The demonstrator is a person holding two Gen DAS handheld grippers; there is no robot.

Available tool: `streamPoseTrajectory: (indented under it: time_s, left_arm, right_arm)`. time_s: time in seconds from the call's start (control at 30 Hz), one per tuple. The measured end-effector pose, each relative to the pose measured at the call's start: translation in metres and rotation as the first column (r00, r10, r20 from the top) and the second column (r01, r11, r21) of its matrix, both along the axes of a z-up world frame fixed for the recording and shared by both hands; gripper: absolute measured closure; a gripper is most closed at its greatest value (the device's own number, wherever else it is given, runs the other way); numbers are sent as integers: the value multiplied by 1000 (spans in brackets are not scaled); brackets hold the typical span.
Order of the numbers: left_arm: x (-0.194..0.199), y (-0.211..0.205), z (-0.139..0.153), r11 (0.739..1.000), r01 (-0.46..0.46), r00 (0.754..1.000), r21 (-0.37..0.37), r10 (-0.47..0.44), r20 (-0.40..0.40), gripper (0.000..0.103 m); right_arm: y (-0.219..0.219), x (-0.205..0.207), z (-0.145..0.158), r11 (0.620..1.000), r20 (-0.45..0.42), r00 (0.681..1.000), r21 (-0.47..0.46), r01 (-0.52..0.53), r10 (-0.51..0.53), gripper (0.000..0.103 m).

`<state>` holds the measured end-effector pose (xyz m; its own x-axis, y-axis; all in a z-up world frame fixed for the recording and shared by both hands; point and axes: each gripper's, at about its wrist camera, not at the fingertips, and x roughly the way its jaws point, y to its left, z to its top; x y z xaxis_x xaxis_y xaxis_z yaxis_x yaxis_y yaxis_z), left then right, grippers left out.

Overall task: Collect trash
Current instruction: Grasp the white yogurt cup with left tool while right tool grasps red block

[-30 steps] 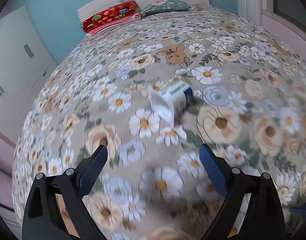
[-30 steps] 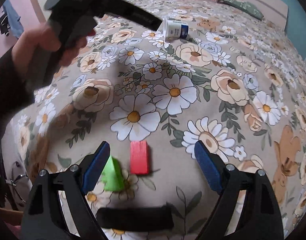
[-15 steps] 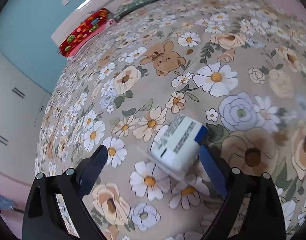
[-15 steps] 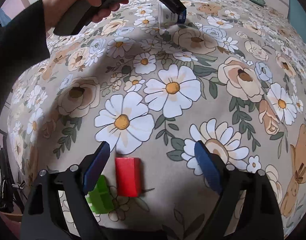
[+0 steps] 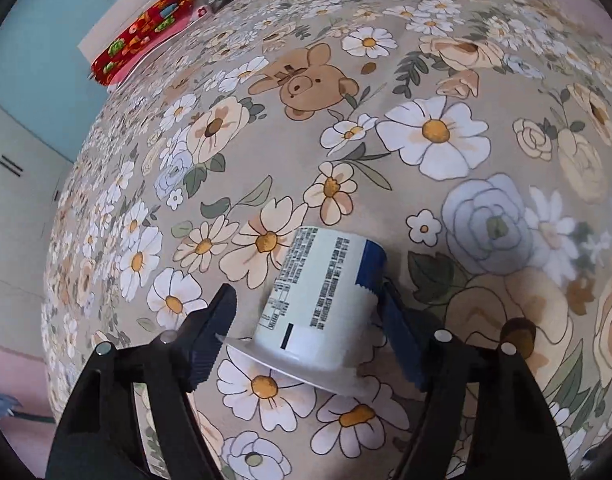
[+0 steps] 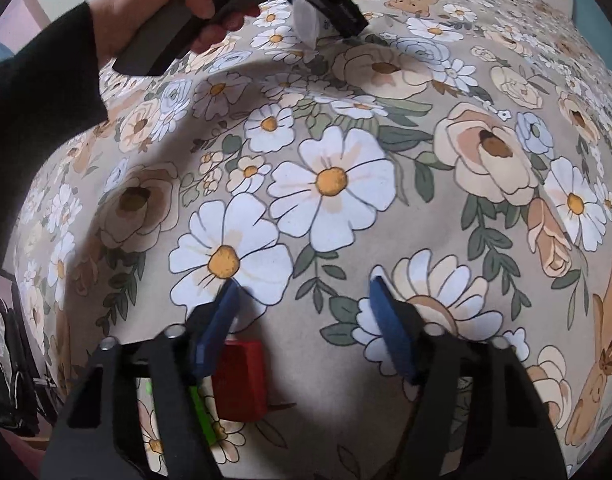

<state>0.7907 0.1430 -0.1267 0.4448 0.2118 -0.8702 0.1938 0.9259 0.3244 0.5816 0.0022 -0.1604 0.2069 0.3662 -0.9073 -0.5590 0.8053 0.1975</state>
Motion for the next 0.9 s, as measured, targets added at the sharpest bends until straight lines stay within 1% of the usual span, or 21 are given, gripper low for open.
streamPoseTrajectory:
  time_s: [0.03, 0.2, 0.33, 0.4, 0.53, 0.57, 0.63, 0.67, 0.73, 0.8, 0.87, 0.9]
  left_arm:
    - [-1, 1, 1, 1000, -8, 1000, -13, 8, 6, 29]
    - [-7, 6, 2, 998, -57, 998, -41, 57, 15, 31]
    - [-14, 5, 5, 998, -52, 998, -39, 53, 19, 32]
    - [-19, 6, 7, 997, -63, 998, -43, 64, 19, 32]
    - [-30, 9, 8, 996, -73, 997, -53, 75, 28, 34]
    - [-32, 9, 8, 996, -77, 996, -50, 79, 30, 34]
    - [-39, 12, 8, 994, -96, 995, -53, 98, 35, 35]
    - [-41, 13, 9, 993, -104, 994, -57, 107, 36, 35]
    - [-46, 16, 11, 989, -128, 991, -68, 131, 34, 35]
    - [-51, 19, 13, 986, -145, 989, -86, 147, 26, 35]
    - [-58, 20, 16, 986, -143, 989, -87, 146, 34, 35]
    - [-61, 20, 18, 986, -143, 988, -82, 146, 39, 35]
  right_arm:
    - [-1, 0, 0, 1000, 4, 1000, -4, 1, -1, 47]
    - [1, -12, 2, 1000, 16, 1000, -25, -16, 17, 47]
    - [4, -23, 4, 999, 16, 999, -21, -31, 31, 47]
    - [6, -28, 6, 999, 16, 999, -18, -41, 42, 47]
    - [9, -43, 6, 996, 29, 997, -47, -72, 74, 48]
    - [10, -46, 5, 995, 37, 996, -60, -78, 80, 50]
    - [10, -50, 2, 992, 45, 994, -81, -92, 95, 62]
    - [10, -52, 1, 992, 46, 994, -82, -93, 97, 65]
    - [8, -54, 2, 993, 44, 995, -77, -90, 94, 77]
    - [7, -58, 3, 992, 47, 994, -82, -93, 97, 78]
    - [5, -62, 5, 992, 53, 994, -84, -92, 97, 77]
    - [4, -63, 6, 992, 45, 994, -81, -92, 96, 73]
